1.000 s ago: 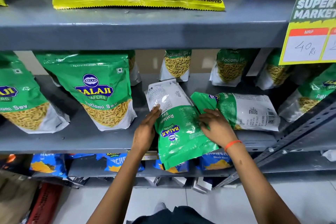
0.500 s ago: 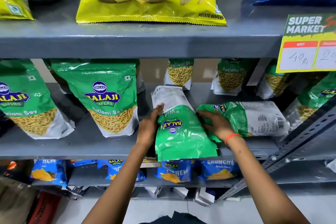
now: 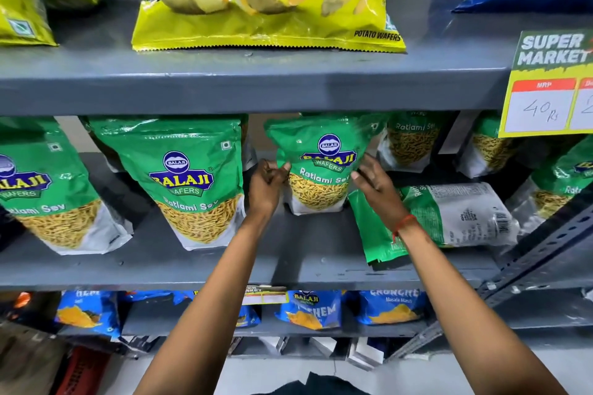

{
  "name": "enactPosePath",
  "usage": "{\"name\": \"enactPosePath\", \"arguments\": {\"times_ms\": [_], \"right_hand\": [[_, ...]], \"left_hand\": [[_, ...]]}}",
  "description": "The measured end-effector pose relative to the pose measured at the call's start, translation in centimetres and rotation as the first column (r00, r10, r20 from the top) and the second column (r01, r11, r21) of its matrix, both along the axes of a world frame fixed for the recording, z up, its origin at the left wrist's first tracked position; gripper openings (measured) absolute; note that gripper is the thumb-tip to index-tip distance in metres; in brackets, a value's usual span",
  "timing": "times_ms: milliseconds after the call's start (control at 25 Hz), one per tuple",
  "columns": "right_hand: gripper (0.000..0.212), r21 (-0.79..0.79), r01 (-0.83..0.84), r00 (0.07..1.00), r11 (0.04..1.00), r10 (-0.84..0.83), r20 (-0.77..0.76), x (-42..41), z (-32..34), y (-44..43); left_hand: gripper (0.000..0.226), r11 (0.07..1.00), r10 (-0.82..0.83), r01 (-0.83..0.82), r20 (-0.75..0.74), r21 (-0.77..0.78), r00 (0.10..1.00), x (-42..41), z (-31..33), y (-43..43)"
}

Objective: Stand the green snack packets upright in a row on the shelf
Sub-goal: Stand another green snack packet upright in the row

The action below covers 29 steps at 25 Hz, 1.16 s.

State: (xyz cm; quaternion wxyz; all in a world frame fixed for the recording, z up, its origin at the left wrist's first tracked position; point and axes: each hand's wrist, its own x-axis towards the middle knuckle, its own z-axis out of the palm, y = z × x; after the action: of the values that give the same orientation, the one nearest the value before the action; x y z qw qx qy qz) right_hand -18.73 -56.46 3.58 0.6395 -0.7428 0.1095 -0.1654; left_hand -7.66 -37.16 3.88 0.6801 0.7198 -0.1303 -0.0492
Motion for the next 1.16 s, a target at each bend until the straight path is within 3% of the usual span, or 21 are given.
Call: {"name": "enactPosePath", "arguments": {"times_ms": [80,160,280,400,600,840,1160], "right_hand": [[0.05,0.009,-0.077,0.992,0.997,0.078,-0.096,0.4,-1.0,-0.4],[0.067,-0.039,-0.128,0.97,0.991,0.117,-0.212,0.9,-1.7,-0.4],[0.07,-0.129,-0.071,0.958,0.989,0.031,-0.285,1.8,-2.2,-0.2],[0.071,-0.176,-0.036,0.955,0.984,-0.018,-0.297,1.0,-2.1,0.4],[0.075,-0.119,-0.004,0.957,0.993,-0.031,-0.29,-2.4,-3.0,1.9],[0.067,-0.127,0.034,0.959,0.991,-0.068,-0.274,-3.5,-2.6,2.9],[0.074,-0.11,0.015,0.946,0.994,-0.049,-0.32,-4.2,-2.4,2.0]], "left_hand": [[0.014,0.997,-0.078,0.076,-0.051,-0.025,0.996,0.2,-0.5,-0.4],[0.039,0.967,-0.241,0.247,-0.1,0.056,0.965,-0.2,-1.7,-0.6],[0.072,0.933,-0.34,0.35,-0.113,0.083,0.934,-0.7,-3.3,-0.6],[0.071,0.936,-0.324,0.333,-0.095,0.112,0.941,-0.9,-4.3,0.0],[0.072,0.941,-0.314,0.328,-0.146,0.082,0.938,-3.3,-6.3,1.0],[0.074,0.935,-0.324,0.341,-0.15,0.103,0.934,-3.6,-6.5,1.4],[0.072,0.951,-0.294,0.303,-0.131,0.054,0.947,-5.4,-6.0,1.0]]}}
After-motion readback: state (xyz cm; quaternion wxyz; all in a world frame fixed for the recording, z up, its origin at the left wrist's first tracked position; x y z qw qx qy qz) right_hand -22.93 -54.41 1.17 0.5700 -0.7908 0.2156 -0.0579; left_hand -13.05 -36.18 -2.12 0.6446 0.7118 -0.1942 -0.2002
